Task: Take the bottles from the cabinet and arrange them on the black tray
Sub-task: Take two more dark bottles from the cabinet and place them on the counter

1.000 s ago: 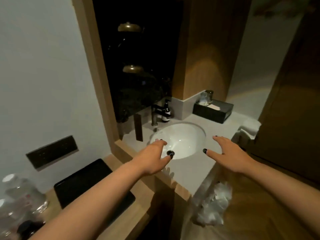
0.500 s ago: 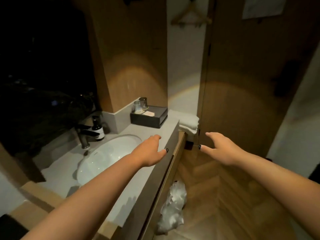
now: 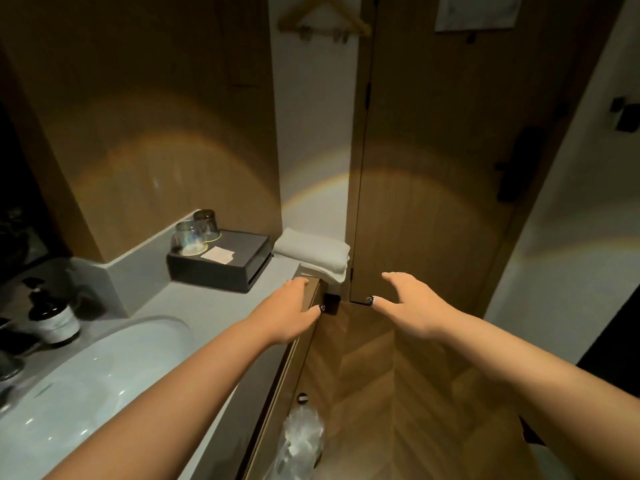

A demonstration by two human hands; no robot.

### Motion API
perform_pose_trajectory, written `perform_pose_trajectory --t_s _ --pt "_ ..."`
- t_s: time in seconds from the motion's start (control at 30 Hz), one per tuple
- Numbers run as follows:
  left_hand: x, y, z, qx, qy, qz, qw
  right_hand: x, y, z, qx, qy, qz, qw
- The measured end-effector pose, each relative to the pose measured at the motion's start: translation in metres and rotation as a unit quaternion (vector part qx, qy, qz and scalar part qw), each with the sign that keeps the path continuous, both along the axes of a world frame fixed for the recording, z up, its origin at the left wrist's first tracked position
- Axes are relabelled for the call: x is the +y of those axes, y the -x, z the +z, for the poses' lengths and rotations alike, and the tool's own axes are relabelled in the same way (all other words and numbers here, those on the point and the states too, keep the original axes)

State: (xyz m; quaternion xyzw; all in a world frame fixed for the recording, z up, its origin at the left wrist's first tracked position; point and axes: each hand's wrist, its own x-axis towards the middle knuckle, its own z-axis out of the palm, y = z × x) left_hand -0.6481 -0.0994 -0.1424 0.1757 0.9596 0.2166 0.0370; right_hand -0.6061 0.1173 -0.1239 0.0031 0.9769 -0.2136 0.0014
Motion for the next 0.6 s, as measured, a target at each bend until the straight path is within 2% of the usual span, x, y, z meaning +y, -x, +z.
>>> perform_pose_trajectory --t_s 0.33,0.6 --pt "0.083 0.137 -0.015 -0.024 -0.005 -0.019 1.000 0.077 0.128 -0.010 -0.021 0.009 0.001 1.000" --pt "0.156 0.247 -0.031 -0.028 0.012 0.016 0.999 0.161 0.245 -0.022 -0.025 0.019 0.026 0.999"
